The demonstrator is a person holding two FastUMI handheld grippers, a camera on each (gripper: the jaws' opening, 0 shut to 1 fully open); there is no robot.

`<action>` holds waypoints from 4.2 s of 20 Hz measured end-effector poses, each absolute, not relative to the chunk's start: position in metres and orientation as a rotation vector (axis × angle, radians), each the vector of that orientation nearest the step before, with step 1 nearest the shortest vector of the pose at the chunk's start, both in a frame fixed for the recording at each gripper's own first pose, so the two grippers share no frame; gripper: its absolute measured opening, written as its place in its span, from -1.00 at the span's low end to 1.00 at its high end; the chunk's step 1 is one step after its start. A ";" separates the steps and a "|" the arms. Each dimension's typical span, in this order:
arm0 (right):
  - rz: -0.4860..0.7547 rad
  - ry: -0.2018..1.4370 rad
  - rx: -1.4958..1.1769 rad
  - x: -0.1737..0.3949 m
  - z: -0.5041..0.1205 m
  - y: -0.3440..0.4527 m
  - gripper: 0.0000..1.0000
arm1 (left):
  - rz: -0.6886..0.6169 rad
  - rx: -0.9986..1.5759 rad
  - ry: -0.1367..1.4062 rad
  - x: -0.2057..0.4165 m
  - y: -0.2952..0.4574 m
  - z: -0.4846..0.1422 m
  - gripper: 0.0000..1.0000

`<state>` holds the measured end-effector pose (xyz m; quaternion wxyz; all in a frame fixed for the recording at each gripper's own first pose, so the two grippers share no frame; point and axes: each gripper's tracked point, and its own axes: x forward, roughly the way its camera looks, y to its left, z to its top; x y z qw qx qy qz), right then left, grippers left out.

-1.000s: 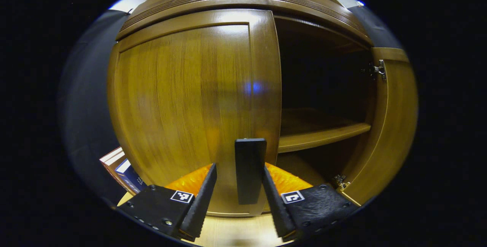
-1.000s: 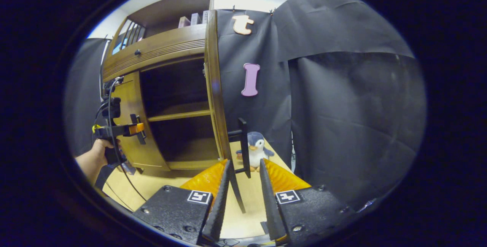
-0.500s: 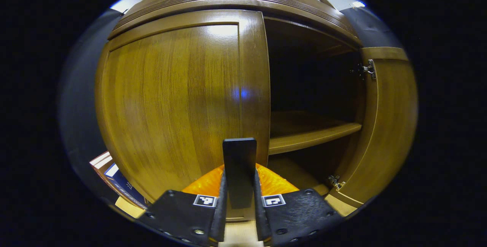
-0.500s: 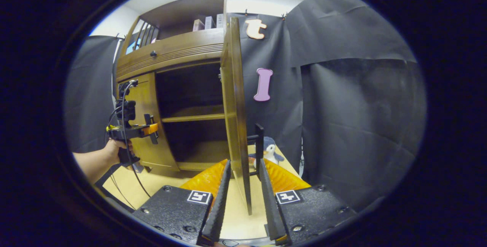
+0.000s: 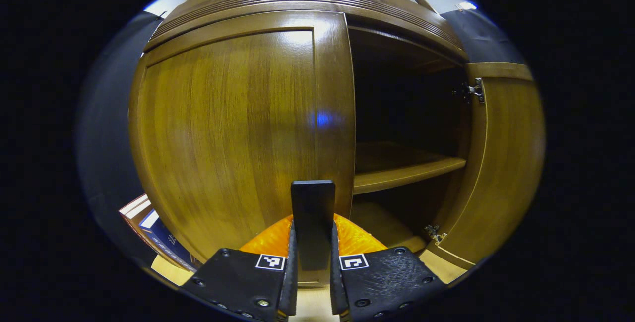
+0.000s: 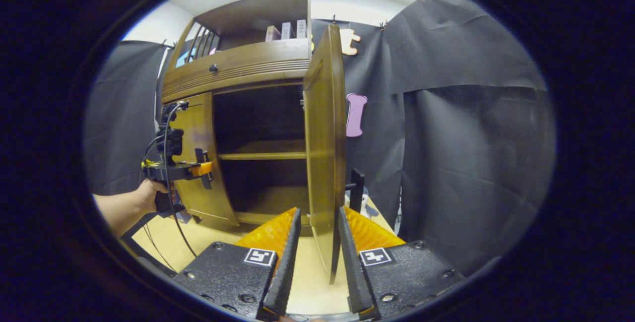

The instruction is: Open the right door of the double-door shoe cabinet with the right hand, and open the left door with the left hand.

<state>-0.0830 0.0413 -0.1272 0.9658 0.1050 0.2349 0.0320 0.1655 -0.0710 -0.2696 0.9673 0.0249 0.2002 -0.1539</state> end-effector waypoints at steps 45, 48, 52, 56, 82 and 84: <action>0.333 0.347 0.199 -0.024 -0.093 0.191 0.73 | 0.009 0.027 0.419 0.003 0.113 -0.228 -0.51; 0.332 0.351 0.215 -0.025 -0.092 0.201 0.73 | 0.013 0.034 0.444 -0.008 0.129 -0.238 -0.53; 0.331 0.357 0.188 -0.025 -0.092 0.208 0.74 | 0.038 0.032 0.452 -0.012 0.152 -0.241 -0.51; 0.319 0.351 0.155 -0.022 -0.090 0.210 0.83 | 0.075 0.013 0.476 -0.017 0.183 -0.248 -0.65; 0.194 0.297 0.182 -0.003 -0.040 0.170 0.77 | 0.071 0.023 0.307 -0.017 0.160 -0.141 -0.13; 0.189 0.281 0.177 -0.002 -0.028 0.160 0.76 | 0.040 0.031 0.283 -0.010 0.141 -0.129 -0.08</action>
